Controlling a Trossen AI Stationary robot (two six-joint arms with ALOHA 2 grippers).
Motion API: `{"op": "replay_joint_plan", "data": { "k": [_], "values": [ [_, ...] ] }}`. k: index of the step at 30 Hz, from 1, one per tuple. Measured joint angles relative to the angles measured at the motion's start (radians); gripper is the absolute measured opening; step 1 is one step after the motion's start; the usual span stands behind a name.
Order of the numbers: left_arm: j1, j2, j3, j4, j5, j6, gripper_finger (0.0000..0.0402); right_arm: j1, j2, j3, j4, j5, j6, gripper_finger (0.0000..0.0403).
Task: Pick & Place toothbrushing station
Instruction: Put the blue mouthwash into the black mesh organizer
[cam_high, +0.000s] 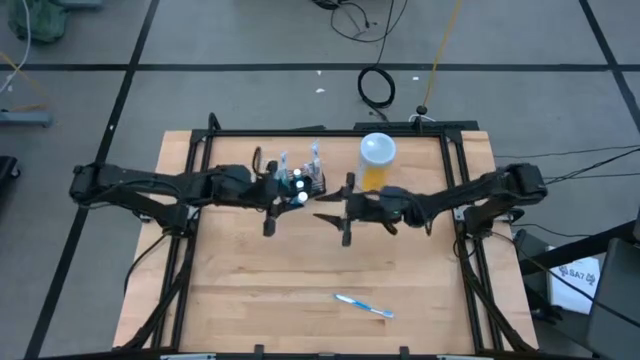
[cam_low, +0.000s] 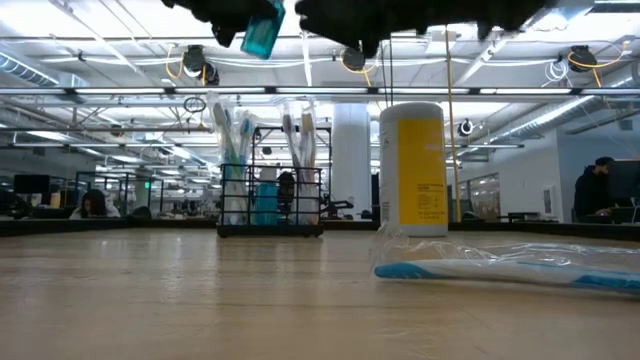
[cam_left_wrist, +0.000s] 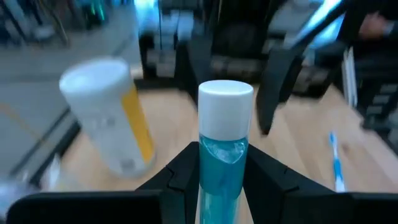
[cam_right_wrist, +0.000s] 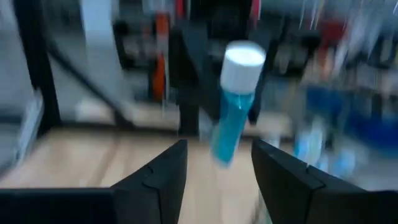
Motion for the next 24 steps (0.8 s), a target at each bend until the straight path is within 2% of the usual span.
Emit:
{"op": "replay_joint_plan", "data": {
  "k": [3, 7, 11, 16, 19, 24],
  "values": [
    [-0.001, -0.005, -0.073, 0.206, 0.008, 0.011, 0.0102, -0.012, 0.096, -0.121, 0.373, -0.009, 0.046, 0.0171],
    [0.002, 0.034, -0.163, 0.503, 0.008, 0.01, 0.0102, -0.032, 0.193, -0.177, 0.594, -0.008, 0.086, 0.0171],
    [0.005, 0.092, -0.181, 0.58, 0.011, -0.027, 0.0102, -0.051, 0.233, -0.173, 0.584, -0.125, 0.062, 0.0171],
    [0.005, 0.163, -0.18, 0.607, 0.042, -0.049, 0.0102, -0.07, 0.237, -0.161, 0.581, -0.13, 0.066, 0.0171],
    [0.004, 0.198, -0.181, 0.649, 0.046, -0.049, 0.0102, -0.078, 0.233, -0.16, 0.589, -0.196, 0.098, 0.0171],
    [0.008, 0.232, -0.18, 0.663, 0.051, -0.045, 0.0102, -0.078, 0.235, -0.16, 0.588, -0.196, 0.105, 0.0171]
  ]
}}
